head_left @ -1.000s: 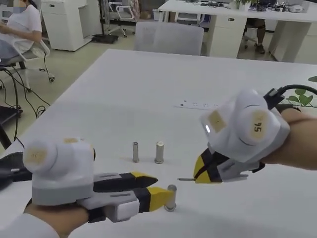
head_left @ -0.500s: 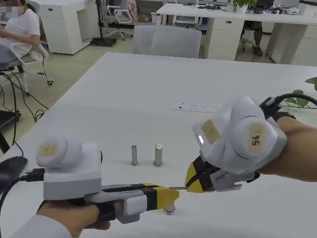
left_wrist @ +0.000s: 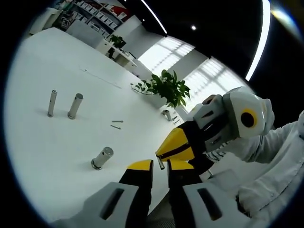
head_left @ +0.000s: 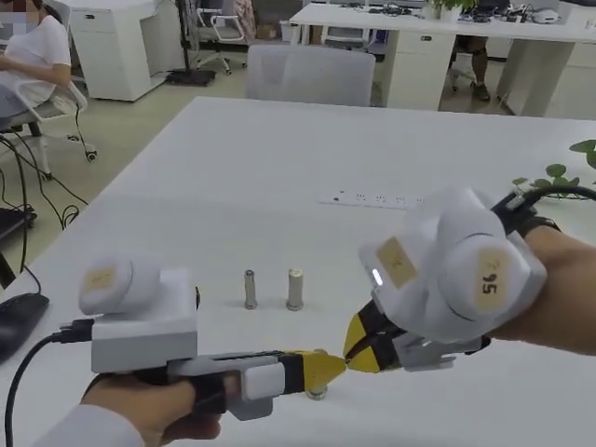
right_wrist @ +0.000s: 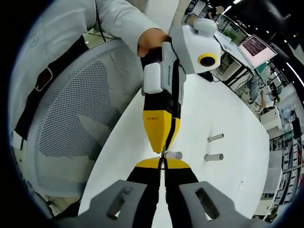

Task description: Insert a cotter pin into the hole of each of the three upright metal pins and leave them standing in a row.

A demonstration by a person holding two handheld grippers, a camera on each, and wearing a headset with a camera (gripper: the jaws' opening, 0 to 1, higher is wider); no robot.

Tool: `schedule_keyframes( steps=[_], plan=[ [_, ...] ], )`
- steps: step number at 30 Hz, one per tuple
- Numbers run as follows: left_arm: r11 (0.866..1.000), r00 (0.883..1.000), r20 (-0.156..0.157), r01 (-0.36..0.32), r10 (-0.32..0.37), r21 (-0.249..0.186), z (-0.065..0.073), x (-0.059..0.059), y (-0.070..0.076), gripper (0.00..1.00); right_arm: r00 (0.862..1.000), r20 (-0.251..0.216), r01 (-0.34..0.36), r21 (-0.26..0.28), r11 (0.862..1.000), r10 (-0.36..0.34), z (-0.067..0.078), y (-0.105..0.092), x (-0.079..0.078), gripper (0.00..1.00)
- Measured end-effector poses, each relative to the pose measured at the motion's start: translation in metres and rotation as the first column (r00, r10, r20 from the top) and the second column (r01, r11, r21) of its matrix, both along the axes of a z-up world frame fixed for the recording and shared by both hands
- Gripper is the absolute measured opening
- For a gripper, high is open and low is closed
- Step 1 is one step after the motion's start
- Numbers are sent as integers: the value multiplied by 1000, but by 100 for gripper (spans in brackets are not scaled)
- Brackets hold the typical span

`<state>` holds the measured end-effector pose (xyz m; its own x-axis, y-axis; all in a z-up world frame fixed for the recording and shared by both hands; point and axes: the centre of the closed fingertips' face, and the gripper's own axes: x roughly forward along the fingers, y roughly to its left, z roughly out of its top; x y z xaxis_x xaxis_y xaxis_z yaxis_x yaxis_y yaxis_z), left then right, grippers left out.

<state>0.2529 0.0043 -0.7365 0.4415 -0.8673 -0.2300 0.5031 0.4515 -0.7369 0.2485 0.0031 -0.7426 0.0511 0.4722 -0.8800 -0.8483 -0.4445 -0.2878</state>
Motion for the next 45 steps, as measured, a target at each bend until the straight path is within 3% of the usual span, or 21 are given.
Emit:
schedule_keyframes(
  steps=[17,23,28,35,38,45],
  plan=[
    [999,997,-72,11,-13,-33,-5,-3,-7,1,1000,20,4,-4,1000,-4,0,-8,-4,3],
    [999,997,-73,6,-10,-47,-4,-3,-8,0,1000,30,1,-2,1000,-1,0,-9,-4,4],
    [998,997,-80,5,-11,-67,-2,-4,-8,0,1000,13,23,13,1000,-24,2,-8,-4,5],
    [999,998,-51,24,-26,-38,-3,-6,-9,0,998,-17,60,19,998,-59,2,-7,-4,10],
    [999,999,-31,37,-38,-15,-3,-7,-9,0,996,-52,73,12,997,-72,1,-9,-5,11],
    [989,989,100,98,-110,110,-7,-11,-6,0,981,-158,122,37,992,-115,1,-12,-6,10]
  ],
)
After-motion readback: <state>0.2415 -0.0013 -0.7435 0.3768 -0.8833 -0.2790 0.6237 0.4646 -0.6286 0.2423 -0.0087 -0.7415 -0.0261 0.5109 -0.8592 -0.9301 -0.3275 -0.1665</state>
